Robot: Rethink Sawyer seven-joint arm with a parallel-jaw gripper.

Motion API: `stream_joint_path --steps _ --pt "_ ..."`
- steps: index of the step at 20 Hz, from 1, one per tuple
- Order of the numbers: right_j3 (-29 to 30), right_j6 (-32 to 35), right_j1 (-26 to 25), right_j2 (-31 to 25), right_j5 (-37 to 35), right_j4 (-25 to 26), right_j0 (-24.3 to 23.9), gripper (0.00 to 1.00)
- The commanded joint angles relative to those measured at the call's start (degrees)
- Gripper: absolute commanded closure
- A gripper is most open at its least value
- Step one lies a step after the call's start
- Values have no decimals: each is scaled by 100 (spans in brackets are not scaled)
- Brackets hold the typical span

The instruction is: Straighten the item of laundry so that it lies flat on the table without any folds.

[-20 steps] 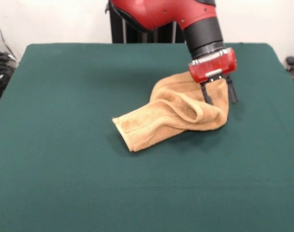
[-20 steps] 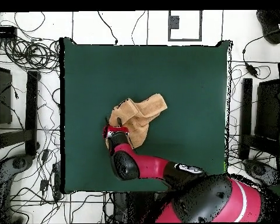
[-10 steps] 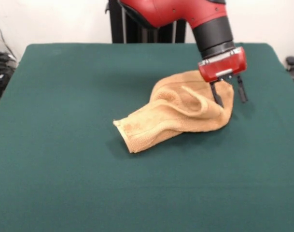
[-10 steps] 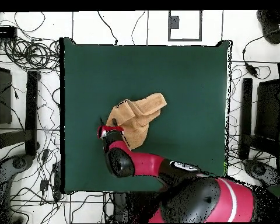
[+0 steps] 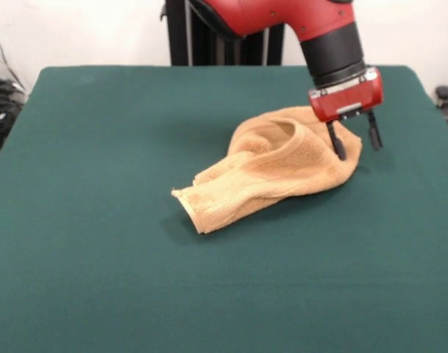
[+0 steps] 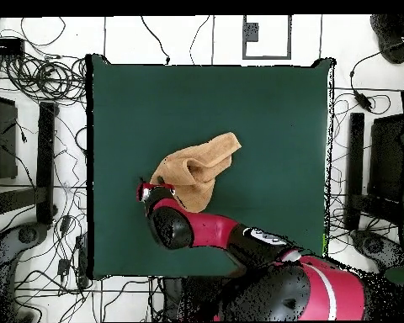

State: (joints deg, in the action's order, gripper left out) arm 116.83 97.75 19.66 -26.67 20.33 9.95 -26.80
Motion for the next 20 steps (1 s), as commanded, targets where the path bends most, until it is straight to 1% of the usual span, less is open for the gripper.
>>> stream_joint_path --steps 1,5,7,9,10,12,15,17,18,19,20 --pt "-765 963 -326 -257 -540 -202 -34 0" --pt "-786 981 -456 -356 -555 -153 -131 0" --pt "-804 985 -547 -477 -458 -18 -235 0" --pt "-953 1021 -791 -628 -51 312 -349 0" --pt "-1070 1083 -1003 -706 179 489 -394 0" --pt "-1195 1203 -1207 -762 421 616 -402 0" --pt "-1259 1340 -1265 -732 732 645 -332 0" --pt "-1181 1394 -997 -356 1191 316 -14 0" --pt "-1049 1396 -729 73 1653 -159 353 0" --pt "-990 1375 -633 248 1840 -385 507 0" --pt "-931 1352 -539 474 2107 -721 715 0"
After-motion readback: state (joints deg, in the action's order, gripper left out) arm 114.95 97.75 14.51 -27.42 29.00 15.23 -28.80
